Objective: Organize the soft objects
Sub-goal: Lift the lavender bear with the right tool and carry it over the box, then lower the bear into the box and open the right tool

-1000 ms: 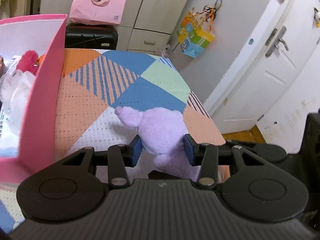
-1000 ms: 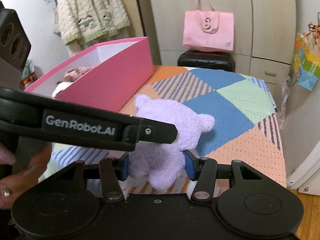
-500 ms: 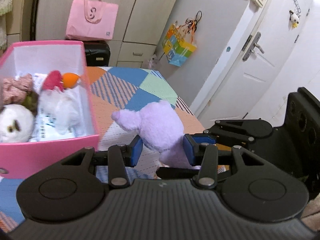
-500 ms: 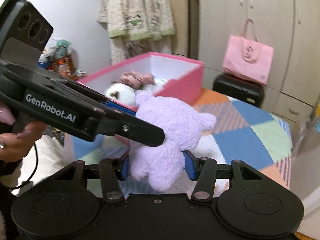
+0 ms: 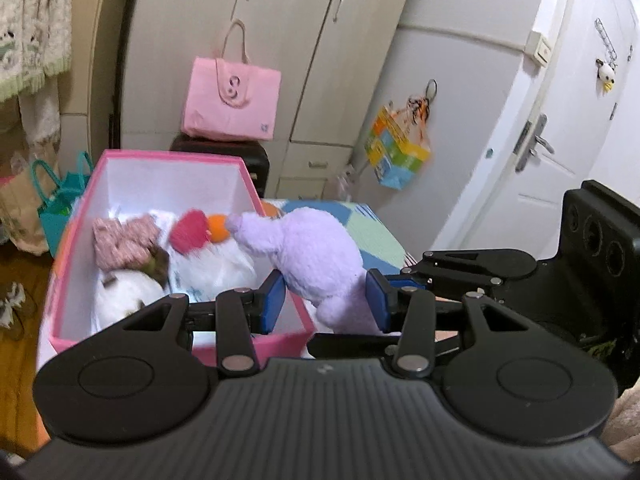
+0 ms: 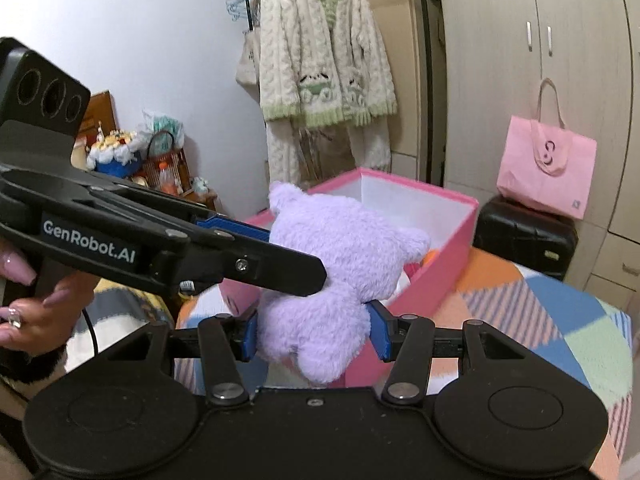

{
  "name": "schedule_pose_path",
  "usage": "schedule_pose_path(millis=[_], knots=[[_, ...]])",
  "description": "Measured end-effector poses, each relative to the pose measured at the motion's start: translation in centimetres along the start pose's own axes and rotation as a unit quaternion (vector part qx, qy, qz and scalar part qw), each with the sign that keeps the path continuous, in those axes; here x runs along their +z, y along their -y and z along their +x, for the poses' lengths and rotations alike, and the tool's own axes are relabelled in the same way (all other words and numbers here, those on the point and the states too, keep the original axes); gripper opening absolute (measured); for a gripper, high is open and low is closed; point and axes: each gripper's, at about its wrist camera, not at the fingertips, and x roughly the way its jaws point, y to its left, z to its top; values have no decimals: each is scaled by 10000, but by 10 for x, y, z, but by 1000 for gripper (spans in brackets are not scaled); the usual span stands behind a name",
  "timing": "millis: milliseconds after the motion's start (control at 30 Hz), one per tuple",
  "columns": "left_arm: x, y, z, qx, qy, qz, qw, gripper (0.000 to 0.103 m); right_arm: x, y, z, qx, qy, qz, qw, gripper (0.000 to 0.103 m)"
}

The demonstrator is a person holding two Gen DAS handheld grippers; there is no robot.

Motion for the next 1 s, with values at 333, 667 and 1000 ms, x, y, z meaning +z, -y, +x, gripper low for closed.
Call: schedule_pose_path(millis=[333, 667, 1000], knots=[[26, -36, 6, 134, 169, -19, 9998, 43, 32, 17, 39, 443, 170, 224, 9986, 58], [40, -79, 30, 496, 125, -354, 9981, 43, 55, 39, 97, 912, -189, 510, 9943, 58], [40, -109, 65, 643, -169, -522, 9964, 44, 62, 49, 145, 967, -750, 747, 9897, 57]])
